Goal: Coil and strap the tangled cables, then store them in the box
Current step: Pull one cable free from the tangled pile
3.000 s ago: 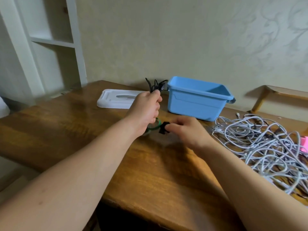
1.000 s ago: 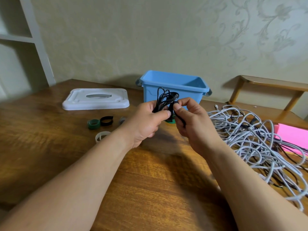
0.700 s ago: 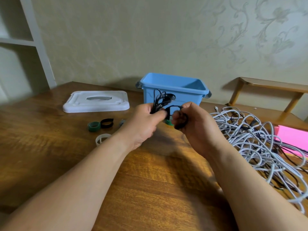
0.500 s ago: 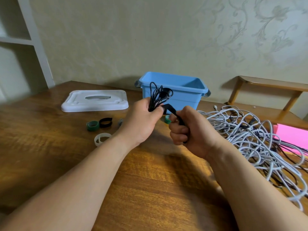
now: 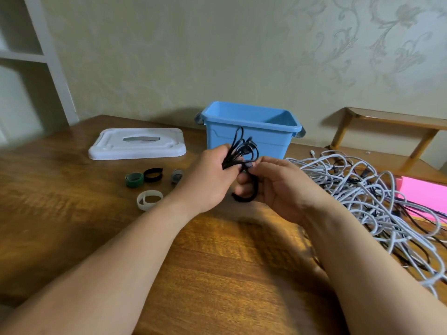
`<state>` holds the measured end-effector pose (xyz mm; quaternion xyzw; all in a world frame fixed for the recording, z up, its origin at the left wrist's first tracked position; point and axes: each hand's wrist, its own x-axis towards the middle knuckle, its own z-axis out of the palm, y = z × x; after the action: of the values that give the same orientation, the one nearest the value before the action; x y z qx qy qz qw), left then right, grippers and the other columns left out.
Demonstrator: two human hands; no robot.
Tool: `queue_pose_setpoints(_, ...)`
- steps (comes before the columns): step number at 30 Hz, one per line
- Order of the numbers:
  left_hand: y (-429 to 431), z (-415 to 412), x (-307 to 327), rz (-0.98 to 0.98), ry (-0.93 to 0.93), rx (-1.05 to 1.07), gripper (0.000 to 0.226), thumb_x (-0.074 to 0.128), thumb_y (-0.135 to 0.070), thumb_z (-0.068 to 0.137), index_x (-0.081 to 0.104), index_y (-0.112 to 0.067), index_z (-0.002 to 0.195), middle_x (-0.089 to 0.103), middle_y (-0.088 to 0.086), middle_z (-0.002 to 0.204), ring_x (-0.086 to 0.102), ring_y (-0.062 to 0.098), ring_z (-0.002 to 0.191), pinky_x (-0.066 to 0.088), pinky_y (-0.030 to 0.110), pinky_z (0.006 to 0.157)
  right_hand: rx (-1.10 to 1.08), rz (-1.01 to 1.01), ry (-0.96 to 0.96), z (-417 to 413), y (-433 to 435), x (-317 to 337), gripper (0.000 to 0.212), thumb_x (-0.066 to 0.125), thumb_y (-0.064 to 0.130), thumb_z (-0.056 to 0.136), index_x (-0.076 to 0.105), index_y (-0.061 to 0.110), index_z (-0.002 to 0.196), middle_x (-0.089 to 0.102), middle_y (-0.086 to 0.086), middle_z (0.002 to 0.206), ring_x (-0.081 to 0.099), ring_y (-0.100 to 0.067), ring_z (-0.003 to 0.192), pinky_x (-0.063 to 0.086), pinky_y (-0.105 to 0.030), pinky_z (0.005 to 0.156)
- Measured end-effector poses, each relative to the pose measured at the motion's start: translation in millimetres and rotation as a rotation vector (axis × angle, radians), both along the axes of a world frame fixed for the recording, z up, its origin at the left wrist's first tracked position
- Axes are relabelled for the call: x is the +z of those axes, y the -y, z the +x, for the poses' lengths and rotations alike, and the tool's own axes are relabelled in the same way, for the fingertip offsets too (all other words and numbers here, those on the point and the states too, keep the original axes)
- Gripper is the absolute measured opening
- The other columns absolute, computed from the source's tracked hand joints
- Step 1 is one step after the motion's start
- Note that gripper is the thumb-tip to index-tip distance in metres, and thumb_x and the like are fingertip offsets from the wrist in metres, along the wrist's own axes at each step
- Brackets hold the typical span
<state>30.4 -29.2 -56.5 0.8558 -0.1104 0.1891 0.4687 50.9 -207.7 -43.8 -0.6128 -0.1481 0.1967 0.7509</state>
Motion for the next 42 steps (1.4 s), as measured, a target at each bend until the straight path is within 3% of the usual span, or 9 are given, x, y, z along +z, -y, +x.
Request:
queue_pose_setpoints(2,1.0,-0.9,-3.0,0.067,0.005,-0.011,0.009,0.061,-0.026,0.107,0.068,-0.031,0.110,0.072,-0.013,0.100,0.065,0.002,0.095,0.053,0.027,0.076,0.000,-0.042,-0.064,-0.3,-0.7,-0.3,0.022,0.040,0.012,0.109,0.059,0.008,0.099,0.052,-0.006,0.068,0.045,-0.018,0.054,0.049,-0.034,0.062)
queue_pose_setpoints(6,3.7,-1.9,-0.7,0.072,0.053,-0.029,0.010,0.059,-0.032,0.109,0.067,-0.028,0.113,0.072,-0.013,0.099,0.065,-0.001,0.093,0.051,0.022,0.073,-0.026,-0.114,-0.081,2.0,1.8,-1.8,0.029,0.048,0.031,0.113,0.059,0.013,0.092,0.026,0.004,0.064,0.022,-0.010,0.050,0.030,-0.023,0.044)
queue_pose_setpoints(10,-0.3,2.4,0.7,-0.308,-0.069,-0.079,0.022,0.054,-0.041,0.111,0.058,-0.031,0.092,0.054,-0.015,0.063,0.048,0.007,0.055,0.038,0.031,0.053,-0.198,0.015,0.085,3.2,1.9,0.4,0.020,0.056,0.022,0.110,0.064,0.008,0.100,0.028,0.004,0.059,0.026,-0.009,0.048,0.033,-0.023,0.046)
queue_pose_setpoints(13,2.0,4.6,2.8,-0.307,-0.164,-0.083,0.020,0.051,-0.042,0.112,0.060,-0.031,0.099,0.054,-0.018,0.056,0.047,0.006,0.057,0.036,0.031,0.056,-0.134,0.162,0.197,-3.2,-3.8,6.7,0.018,0.054,0.019,0.109,0.065,0.016,0.094,0.032,0.001,0.063,0.028,-0.012,0.053,0.039,-0.025,0.054)
queue_pose_setpoints(18,5.1,7.6,6.5,-0.120,-0.180,-0.167,0.014,0.062,-0.029,0.105,0.064,-0.025,0.118,0.074,-0.015,0.098,0.069,0.003,0.093,0.058,0.039,0.087,-0.234,-0.217,0.390,-7.6,-17.3,-6.1,0.026,0.064,0.028,0.107,0.070,0.011,0.088,0.055,0.006,0.061,0.043,-0.011,0.055,0.041,-0.031,0.056)
queue_pose_setpoints(23,3.5,-0.6,9.3,-0.326,-0.331,-0.317,0.021,0.046,-0.032,0.093,0.051,-0.014,0.102,0.044,0.003,0.080,0.039,0.011,0.063,0.032,0.026,0.054,-0.312,-0.239,0.389,-5.3,-14.5,-10.3,0.028,0.066,0.028,0.106,0.067,0.007,0.088,0.055,0.012,0.058,0.045,-0.008,0.055,0.042,-0.033,0.058)
queue_pose_setpoints(29,0.5,3.8,2.1,-0.349,-0.309,-0.288,0.023,0.041,-0.016,0.111,0.063,-0.011,0.116,0.048,0.007,0.087,0.042,0.013,0.069,0.037,0.030,0.060,-0.348,-0.177,0.324,-4.1,-15.4,-14.8,0.030,0.069,0.031,0.104,0.069,0.018,0.077,0.057,0.006,0.064,0.047,-0.009,0.056,0.042,-0.035,0.061)
queue_pose_setpoints(35,7.3,-0.6,7.5,-0.242,-0.256,-0.254,0.026,0.040,-0.018,0.113,0.066,-0.023,0.108,0.061,-0.022,0.072,0.055,-0.004,0.067,0.044,0.019,0.067,-0.320,-0.114,0.357,-6.9,-22.5,-13.9,0.028,0.066,0.027,0.106,0.067,0.012,0.083,0.058,0.003,0.066,0.049,-0.009,0.056,0.045,-0.034,0.059)
queue_pose_setpoints(42,14.7,-6.7,7.2,-0.350,-0.193,-0.195,0.040,0.035,-0.030,0.114,0.061,0.001,0.119,0.057,0.007,0.090,0.050,0.011,0.077,0.043,0.029,0.068,-0.441,-0.173,0.329,-8.6,-28.4,-16.5,0.032,0.066,0.033,0.106,0.069,0.005,0.091,0.067,0.001,0.070,0.054,-0.012,0.055,0.050,-0.038,0.062)
